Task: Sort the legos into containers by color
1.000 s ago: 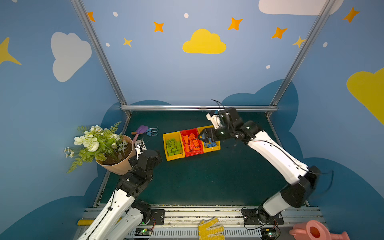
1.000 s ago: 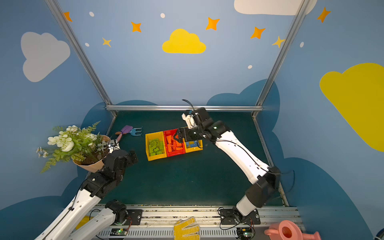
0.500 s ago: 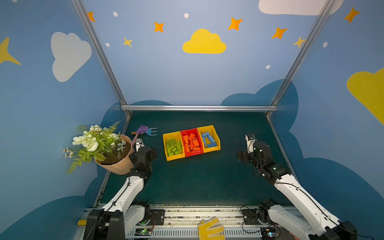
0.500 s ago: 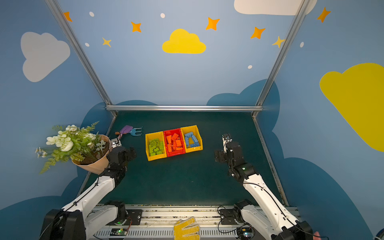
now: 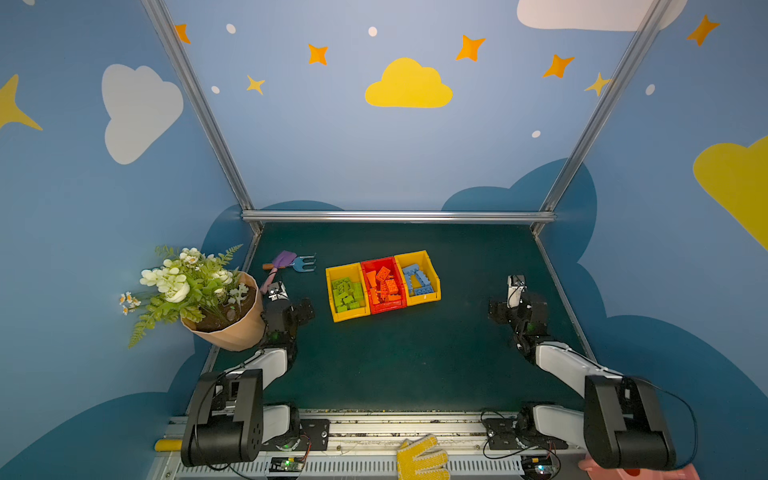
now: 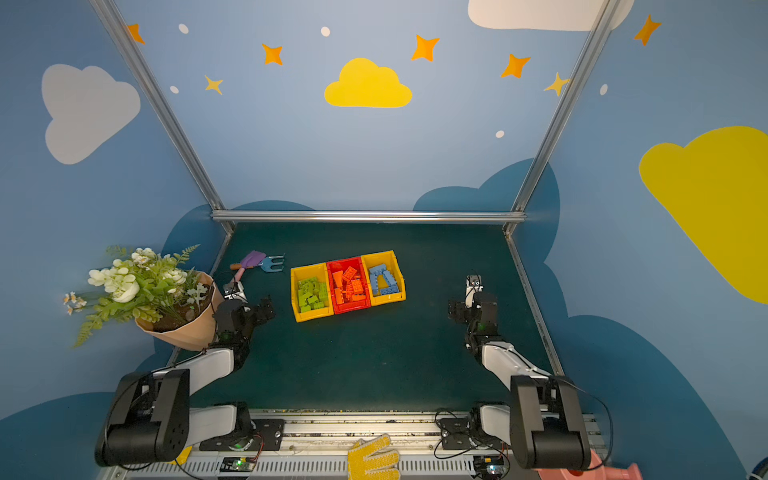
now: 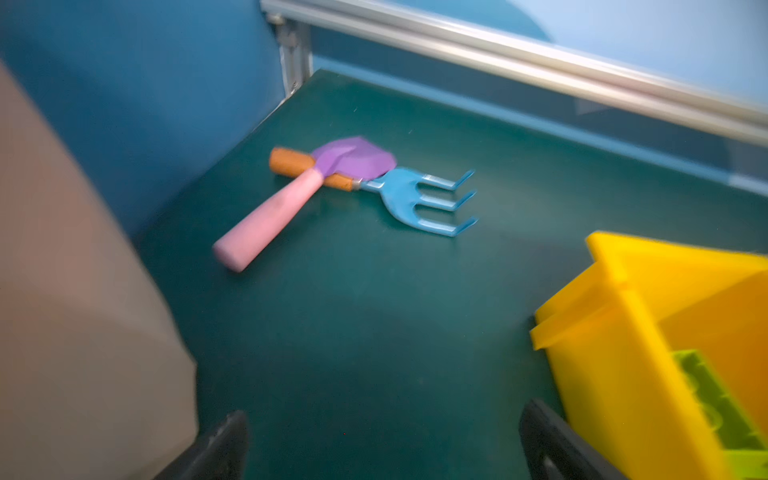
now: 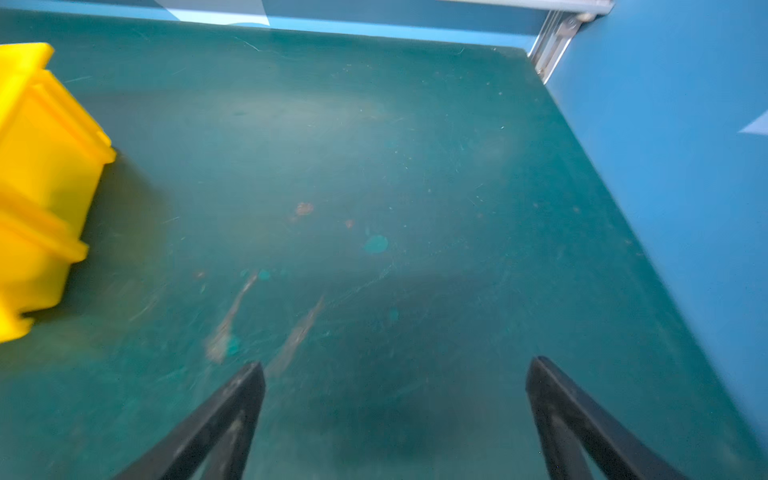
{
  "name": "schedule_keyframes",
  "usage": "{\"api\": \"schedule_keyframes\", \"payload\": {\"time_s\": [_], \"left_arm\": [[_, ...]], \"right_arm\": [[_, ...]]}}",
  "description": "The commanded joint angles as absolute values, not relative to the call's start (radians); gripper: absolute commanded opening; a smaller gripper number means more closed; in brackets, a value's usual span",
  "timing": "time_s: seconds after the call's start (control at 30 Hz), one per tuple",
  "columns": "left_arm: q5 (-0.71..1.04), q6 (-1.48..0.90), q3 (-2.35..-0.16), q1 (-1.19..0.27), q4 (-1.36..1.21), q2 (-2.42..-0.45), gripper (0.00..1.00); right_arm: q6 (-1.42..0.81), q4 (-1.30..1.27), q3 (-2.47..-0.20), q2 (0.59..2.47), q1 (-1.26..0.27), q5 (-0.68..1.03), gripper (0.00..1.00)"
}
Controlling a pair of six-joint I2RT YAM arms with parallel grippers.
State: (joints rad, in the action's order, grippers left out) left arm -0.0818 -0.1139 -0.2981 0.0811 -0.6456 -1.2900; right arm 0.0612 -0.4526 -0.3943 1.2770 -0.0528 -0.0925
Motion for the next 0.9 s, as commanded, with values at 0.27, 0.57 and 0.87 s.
{"api": "schedule_keyframes", "payload": {"time_s": [0.27,0.57,0.87], "left_arm": [[0.118,-0.05,-0.411,0.074,-0.758,-1.519,1.0],[0.12,-0.046,-0.435,0.074,-0.712,-1.521,1.0],[0.12,-0.046,-0.434,0.074,-0.712,-1.523,1.0]], "right_arm": [[0.131,-0.421,-0.537,1.417,0.0,0.309,0.96],[0.094,-0.425,-0.542,1.424,0.018,0.275,0.96],[0.023,-0.598,-0.434,1.373,0.029,0.224,0.96]]}}
